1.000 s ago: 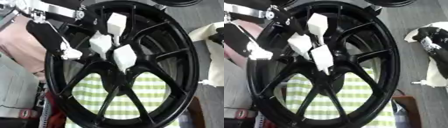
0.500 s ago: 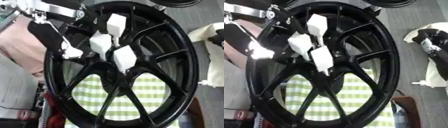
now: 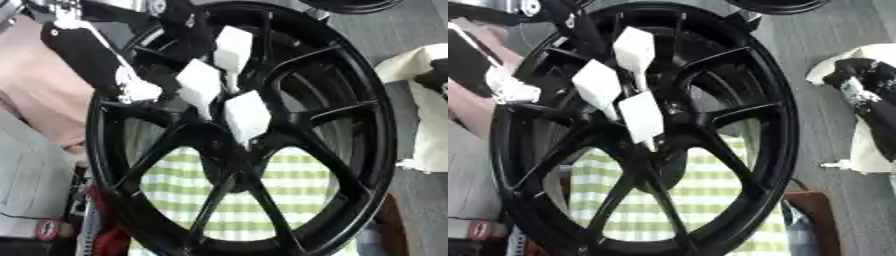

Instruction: Pull the pin out of the wheel hub.

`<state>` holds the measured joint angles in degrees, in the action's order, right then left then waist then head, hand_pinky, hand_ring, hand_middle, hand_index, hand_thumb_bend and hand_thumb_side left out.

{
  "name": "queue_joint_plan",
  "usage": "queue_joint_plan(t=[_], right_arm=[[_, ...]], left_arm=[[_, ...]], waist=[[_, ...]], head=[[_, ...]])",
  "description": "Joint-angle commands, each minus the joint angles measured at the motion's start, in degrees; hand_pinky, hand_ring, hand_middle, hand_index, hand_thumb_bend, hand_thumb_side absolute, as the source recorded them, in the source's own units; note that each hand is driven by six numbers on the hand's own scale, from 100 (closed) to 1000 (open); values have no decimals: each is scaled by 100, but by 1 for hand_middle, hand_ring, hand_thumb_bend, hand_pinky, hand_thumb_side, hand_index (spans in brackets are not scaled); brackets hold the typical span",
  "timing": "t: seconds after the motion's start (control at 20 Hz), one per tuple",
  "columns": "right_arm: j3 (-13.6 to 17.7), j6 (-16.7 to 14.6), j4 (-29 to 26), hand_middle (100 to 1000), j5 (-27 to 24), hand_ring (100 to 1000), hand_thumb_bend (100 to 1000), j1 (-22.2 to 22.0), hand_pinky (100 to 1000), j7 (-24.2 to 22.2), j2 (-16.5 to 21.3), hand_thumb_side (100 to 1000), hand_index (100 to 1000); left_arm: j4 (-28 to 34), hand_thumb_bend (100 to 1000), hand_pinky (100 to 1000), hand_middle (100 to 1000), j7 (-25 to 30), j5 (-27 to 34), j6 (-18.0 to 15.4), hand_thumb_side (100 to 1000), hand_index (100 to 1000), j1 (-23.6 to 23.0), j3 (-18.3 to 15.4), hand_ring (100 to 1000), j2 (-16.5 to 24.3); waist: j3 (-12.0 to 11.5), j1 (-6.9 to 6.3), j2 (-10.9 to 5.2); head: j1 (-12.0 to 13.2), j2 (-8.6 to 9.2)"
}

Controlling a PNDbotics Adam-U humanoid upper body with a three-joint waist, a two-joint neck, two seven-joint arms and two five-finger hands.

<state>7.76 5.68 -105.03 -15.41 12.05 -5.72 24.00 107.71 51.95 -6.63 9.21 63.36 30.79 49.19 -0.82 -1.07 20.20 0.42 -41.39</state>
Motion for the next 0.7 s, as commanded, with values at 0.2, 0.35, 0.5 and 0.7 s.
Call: queue_joint_plan(t=[0.2,0.35,0.5,0.7], right_arm=[[35,-17,-66,578,-56,735,210,53,909,-29,67,364,689],[38,-16,-67,578,-56,735,211,56,908,-30,52,365,689],[42,-14,-68,578,-60,735,212,60,908,-31,40,365,689],[47,-15,-77,579,-74,735,211,69,908,-35,24,365,689]], left_arm=[[-12,168,890,866,1,-41,48,346,922,108,-62,859,80],[-47,166,891,862,1,-56,45,353,920,99,-36,859,55],[-101,167,892,863,1,-92,42,356,920,76,-8,860,37],[-164,172,891,864,1,-137,16,362,920,45,25,864,15]], waist=[[21,5,-55],[31,7,-30],[42,8,-5],[61,13,21]], head=[[11,102],[15,114],[20,132],[29,145]])
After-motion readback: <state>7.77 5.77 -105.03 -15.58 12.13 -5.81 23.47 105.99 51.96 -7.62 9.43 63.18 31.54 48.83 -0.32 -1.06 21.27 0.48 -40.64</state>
